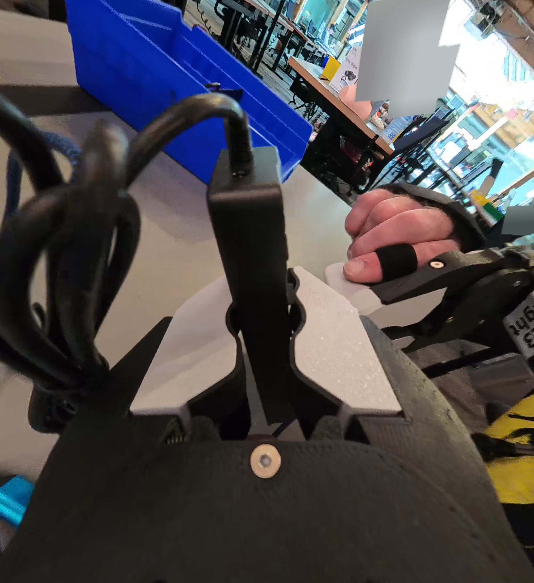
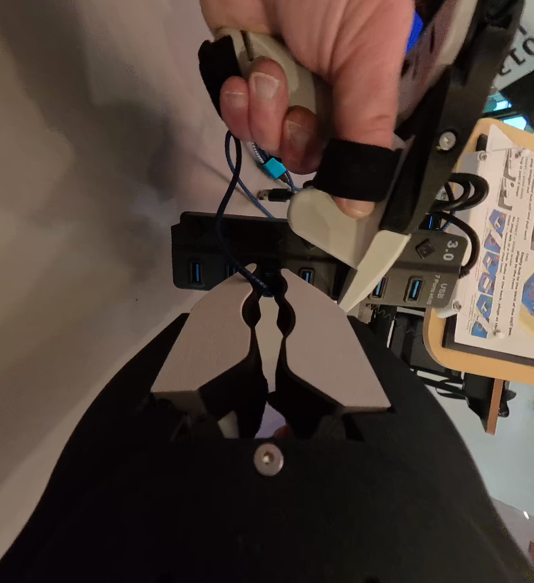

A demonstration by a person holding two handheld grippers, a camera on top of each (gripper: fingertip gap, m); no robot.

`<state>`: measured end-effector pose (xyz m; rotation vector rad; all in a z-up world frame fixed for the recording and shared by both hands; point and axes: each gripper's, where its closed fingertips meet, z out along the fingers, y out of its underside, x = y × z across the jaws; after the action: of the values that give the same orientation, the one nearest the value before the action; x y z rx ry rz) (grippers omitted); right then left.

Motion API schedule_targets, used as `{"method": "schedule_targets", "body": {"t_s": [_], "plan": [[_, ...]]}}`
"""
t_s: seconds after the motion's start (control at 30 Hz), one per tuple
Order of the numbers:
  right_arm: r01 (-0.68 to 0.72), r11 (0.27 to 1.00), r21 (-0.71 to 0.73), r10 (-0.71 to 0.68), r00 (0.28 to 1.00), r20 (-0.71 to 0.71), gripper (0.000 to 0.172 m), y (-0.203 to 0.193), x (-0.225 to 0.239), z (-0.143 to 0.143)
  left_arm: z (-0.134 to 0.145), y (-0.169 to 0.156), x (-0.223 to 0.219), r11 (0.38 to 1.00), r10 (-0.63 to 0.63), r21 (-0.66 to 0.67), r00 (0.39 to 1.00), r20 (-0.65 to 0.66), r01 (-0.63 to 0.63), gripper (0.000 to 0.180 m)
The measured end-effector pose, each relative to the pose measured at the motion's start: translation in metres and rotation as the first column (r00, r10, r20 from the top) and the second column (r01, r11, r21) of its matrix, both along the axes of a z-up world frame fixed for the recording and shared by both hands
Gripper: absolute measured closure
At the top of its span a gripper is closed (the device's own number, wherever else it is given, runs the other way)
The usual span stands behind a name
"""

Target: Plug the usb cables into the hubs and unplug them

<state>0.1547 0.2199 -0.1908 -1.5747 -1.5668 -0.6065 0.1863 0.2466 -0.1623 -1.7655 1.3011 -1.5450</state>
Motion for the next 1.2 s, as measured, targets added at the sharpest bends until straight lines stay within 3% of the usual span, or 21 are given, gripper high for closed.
{"method": "schedule_targets", "body": {"t_s": [0.07,0.2,0.3,0.33,0.37,0.4,0.43,0.53,0.67,0.8,1.0,1.1,1.2], "plan": [[0.018,0.999,0.029,-0.018,1.000,0.007,0.166,0.000,0.000,0.001,-0.002,0.001,-0.001,0.994,-0.007,0.110,1.000,-0.028,0.010,0.153],[0.075,0.995,0.065,-0.076,0.997,0.006,0.165,-0.002,0.002,0.006,0.005,-0.001,-0.001,0.989,-0.015,0.149,1.000,-0.013,0.017,0.153],[0.082,0.997,0.008,-0.081,0.995,-0.053,0.165,-0.009,0.005,0.003,-0.001,-0.008,0.000,0.985,-0.039,0.167,0.999,-0.020,0.041,0.153],[0.058,0.998,-0.014,-0.059,0.996,-0.072,0.165,-0.016,0.003,0.004,-0.012,0.007,-0.002,0.964,0.059,0.262,0.995,-0.080,-0.036,0.152],[0.027,0.998,-0.048,-0.033,0.992,-0.121,0.165,-0.027,-0.002,0.010,-0.009,0.038,-0.013,0.921,0.188,0.354,0.981,-0.047,-0.160,0.154],[0.018,0.998,-0.055,-0.027,0.985,-0.169,0.165,-0.035,-0.005,0.021,-0.004,0.058,-0.027,0.932,0.232,0.295,0.972,-0.039,-0.211,0.155],[0.022,0.999,-0.047,-0.030,0.983,-0.184,0.166,-0.039,-0.002,0.029,0.013,0.056,-0.032,0.952,0.195,0.237,0.980,0.025,-0.195,0.155],[0.051,0.994,-0.093,-0.069,0.977,-0.201,0.166,-0.035,0.011,0.022,0.020,0.031,-0.020,0.923,0.103,0.377,0.994,-0.040,-0.081,0.154],[0.060,0.989,-0.132,-0.090,0.967,-0.237,0.166,-0.036,0.009,0.026,0.032,0.018,-0.016,0.963,0.028,0.269,1.000,0.002,-0.027,0.154],[0.062,0.977,-0.204,-0.103,0.975,-0.198,0.166,-0.039,0.016,0.001,0.093,0.008,-0.020,0.997,-0.066,0.042,0.976,0.208,0.058,0.154],[0.052,0.958,-0.283,-0.088,0.989,-0.117,0.166,-0.037,0.005,-0.033,0.166,0.003,-0.043,0.959,-0.131,-0.168,0.879,0.459,0.230,0.155],[0.091,0.940,-0.328,-0.138,0.983,-0.121,0.166,-0.031,0.015,-0.041,0.171,-0.009,-0.063,0.936,-0.206,-0.167,0.869,0.450,0.309,0.154],[0.120,0.927,-0.355,-0.183,0.972,-0.148,0.166,-0.024,0.026,-0.042,0.147,-0.028,-0.088,0.906,-0.316,-0.162,0.880,0.354,0.391,0.155]]}}
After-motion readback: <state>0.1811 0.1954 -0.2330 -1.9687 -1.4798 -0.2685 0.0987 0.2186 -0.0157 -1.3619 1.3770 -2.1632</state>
